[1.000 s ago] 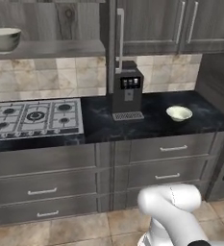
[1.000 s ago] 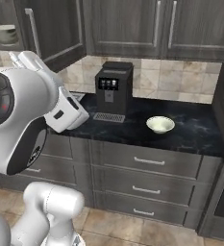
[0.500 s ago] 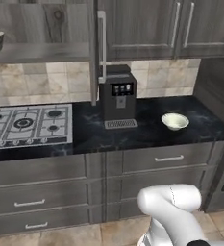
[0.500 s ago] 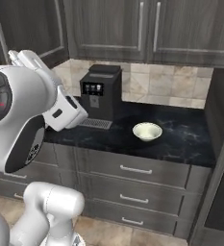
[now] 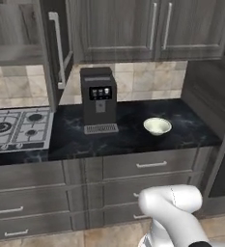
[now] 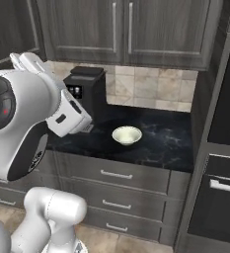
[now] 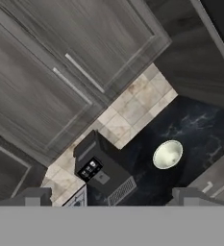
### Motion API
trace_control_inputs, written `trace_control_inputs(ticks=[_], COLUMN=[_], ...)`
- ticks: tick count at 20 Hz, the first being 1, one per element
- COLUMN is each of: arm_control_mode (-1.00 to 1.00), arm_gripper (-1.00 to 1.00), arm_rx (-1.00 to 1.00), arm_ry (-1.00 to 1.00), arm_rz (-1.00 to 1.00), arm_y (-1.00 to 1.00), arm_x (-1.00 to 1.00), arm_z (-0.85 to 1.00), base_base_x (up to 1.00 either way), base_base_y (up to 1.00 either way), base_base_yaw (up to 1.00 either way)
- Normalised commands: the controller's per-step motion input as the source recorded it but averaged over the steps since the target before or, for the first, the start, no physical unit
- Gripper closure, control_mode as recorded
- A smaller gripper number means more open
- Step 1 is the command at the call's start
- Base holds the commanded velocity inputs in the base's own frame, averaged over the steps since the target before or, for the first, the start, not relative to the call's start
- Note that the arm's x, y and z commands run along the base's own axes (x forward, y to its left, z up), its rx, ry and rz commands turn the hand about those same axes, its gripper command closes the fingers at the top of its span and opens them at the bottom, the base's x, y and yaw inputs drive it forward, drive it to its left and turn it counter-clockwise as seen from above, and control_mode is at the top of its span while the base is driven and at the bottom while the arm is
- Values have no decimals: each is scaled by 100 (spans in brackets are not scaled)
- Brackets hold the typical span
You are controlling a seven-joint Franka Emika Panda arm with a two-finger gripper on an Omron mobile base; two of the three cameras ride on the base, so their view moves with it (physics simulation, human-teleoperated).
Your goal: Pick up the bowls on the counter and stack them on top of one another in the open cabinet. Place the smaller bowl on top of the larger bowl.
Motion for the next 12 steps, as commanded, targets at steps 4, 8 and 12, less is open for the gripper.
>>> trace_control_inputs(ticks=[4, 8, 12], arm_control_mode=[100, 100, 100], arm_gripper=[-100, -100, -100], arm_rx=[0, 0, 0], arm_ry=[0, 0, 0], arm_rz=[0, 0, 0], arm_y=[0, 0, 0], arm_x=[0, 0, 0], arm_z=[0, 0, 0], base_base_x=[52, 51, 52], base_base_y=[-31, -24, -20], base_base_yaw=[6, 7, 7])
